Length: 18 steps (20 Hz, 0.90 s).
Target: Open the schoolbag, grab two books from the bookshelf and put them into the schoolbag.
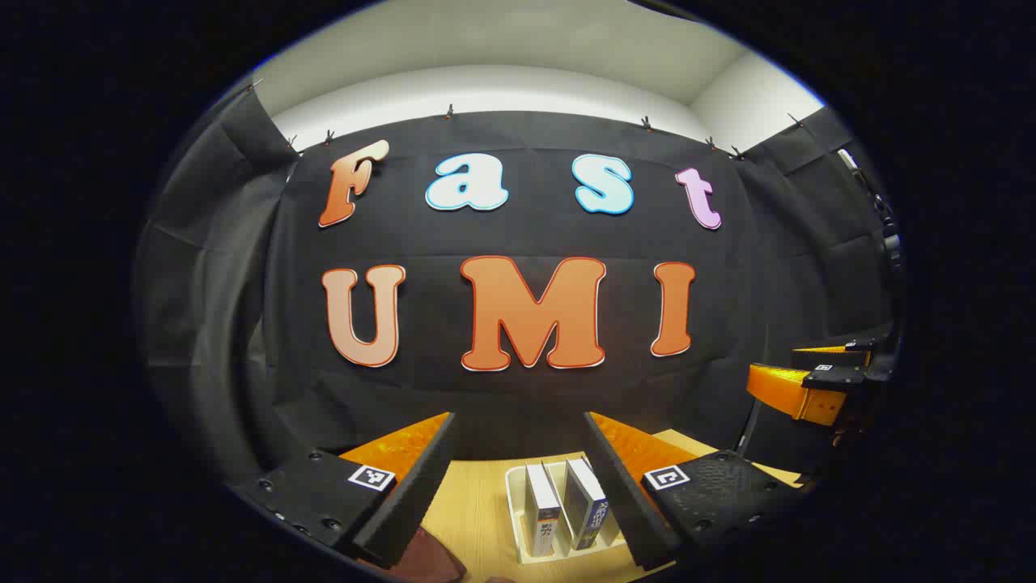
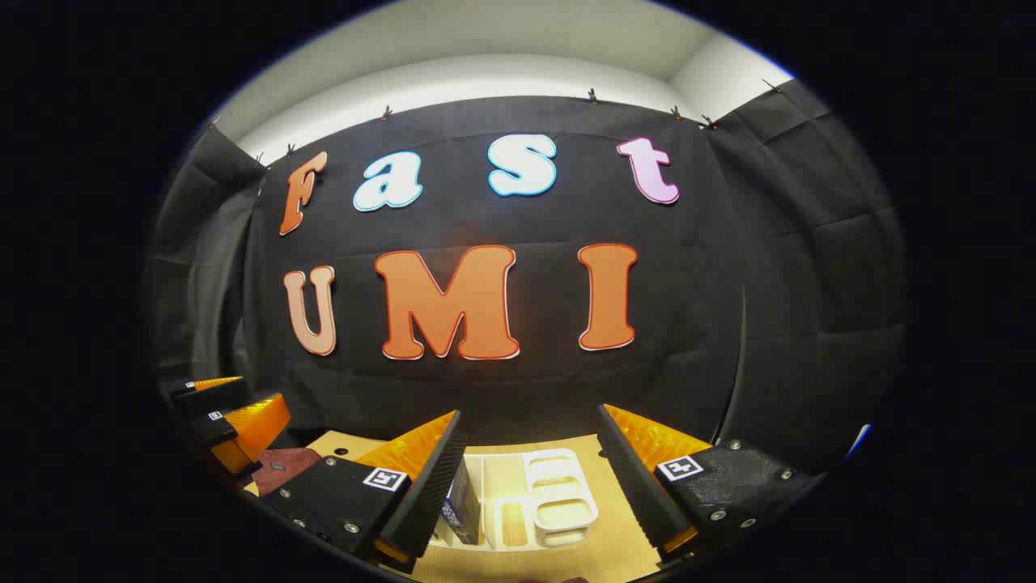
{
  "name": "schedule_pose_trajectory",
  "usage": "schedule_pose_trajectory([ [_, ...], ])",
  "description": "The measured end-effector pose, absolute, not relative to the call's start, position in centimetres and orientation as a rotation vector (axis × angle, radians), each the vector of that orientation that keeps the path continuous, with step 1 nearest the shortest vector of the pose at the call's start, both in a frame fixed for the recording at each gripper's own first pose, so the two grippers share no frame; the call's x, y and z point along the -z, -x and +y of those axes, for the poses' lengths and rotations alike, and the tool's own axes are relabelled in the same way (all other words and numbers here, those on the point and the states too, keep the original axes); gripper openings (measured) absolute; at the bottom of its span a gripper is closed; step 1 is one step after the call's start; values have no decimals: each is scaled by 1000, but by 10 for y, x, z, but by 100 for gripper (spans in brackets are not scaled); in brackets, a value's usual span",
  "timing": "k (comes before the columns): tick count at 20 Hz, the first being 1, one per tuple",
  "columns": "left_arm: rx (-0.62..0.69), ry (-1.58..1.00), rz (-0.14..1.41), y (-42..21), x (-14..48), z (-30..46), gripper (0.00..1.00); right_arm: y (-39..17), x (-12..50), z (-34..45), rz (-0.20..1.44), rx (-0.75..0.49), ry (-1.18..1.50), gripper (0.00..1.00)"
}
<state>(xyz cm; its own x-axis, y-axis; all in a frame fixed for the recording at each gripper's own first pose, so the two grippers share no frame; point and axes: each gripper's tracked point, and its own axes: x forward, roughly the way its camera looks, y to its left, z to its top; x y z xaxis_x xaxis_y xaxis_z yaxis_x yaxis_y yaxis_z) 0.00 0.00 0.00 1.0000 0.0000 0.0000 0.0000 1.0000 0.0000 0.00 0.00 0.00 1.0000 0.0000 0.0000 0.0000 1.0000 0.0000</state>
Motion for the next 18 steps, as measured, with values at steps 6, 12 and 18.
schedule_pose_trajectory([
  [6,-126,-2,-11,5,4,18,96,4,4,21,-32,-88,-13,96],
  [12,-110,-27,-4,13,13,31,96,9,26,33,18,-55,-20,96],
  [18,-97,-9,-9,14,17,42,96,14,40,47,40,-25,-21,96],
])
